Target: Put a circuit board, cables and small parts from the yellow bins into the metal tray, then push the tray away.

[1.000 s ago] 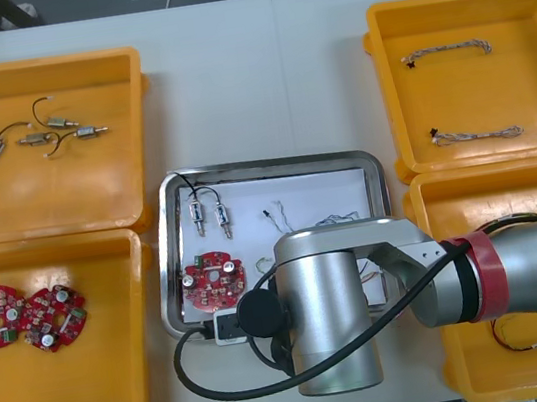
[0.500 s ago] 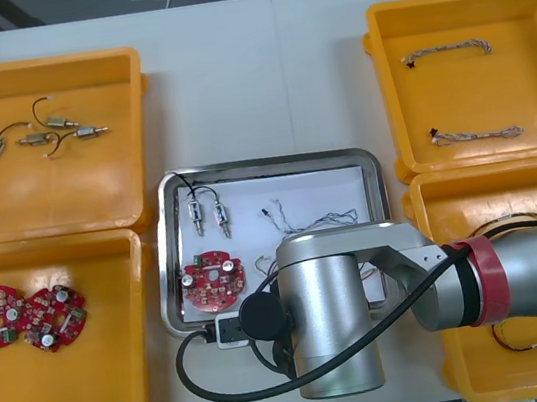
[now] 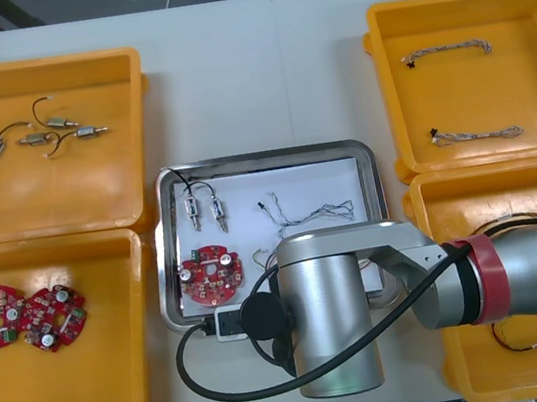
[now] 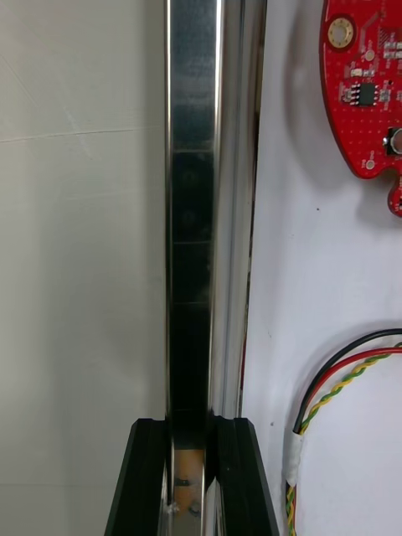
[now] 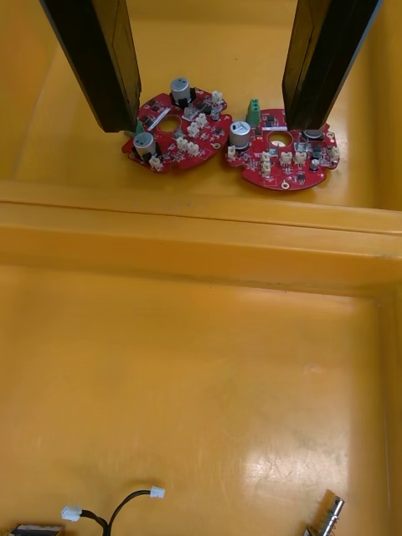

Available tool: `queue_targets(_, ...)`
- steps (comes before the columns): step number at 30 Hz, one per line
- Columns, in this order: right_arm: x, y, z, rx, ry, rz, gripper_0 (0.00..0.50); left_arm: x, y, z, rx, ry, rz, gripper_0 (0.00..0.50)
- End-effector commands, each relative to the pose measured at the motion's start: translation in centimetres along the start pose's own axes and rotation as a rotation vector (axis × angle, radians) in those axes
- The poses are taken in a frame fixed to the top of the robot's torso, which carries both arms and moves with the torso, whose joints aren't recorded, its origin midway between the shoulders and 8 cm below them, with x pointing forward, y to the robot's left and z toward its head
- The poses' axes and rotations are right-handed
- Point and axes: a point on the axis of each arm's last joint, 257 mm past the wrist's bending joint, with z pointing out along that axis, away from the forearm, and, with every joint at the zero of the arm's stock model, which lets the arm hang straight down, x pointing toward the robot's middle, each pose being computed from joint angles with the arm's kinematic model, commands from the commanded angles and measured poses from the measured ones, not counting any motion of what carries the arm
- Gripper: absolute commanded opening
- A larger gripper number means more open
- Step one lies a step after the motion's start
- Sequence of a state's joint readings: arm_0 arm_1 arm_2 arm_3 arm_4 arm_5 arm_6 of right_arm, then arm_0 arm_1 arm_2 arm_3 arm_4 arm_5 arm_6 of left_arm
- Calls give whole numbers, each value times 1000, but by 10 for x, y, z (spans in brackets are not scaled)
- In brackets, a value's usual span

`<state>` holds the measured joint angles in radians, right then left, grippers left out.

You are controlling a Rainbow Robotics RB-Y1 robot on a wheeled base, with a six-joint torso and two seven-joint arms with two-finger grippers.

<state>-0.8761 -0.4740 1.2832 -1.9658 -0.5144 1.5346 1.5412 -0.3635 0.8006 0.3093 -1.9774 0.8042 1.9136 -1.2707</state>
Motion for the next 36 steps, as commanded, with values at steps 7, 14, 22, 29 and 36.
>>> queue_targets(7, 11, -42, -11, 94, 18, 2, 0, 0, 12, -8, -54, 0, 129, 500)
queue_targets(14, 14, -79, -13, 126, 58, 6, 0, 0, 12, -8, -54, 0, 129, 500)
queue_targets(22, 11, -112, -13, 163, 78, 14, 0, 0, 12, -8, -54, 0, 129, 500)
queue_targets(29, 14, -141, -15, 188, 98, 19, 0, 0, 12, -8, -54, 0, 129, 500)
queue_targets(36, 13, -161, -12, 197, 110, 28, 0, 0, 12, -8, -54, 0, 129, 500)
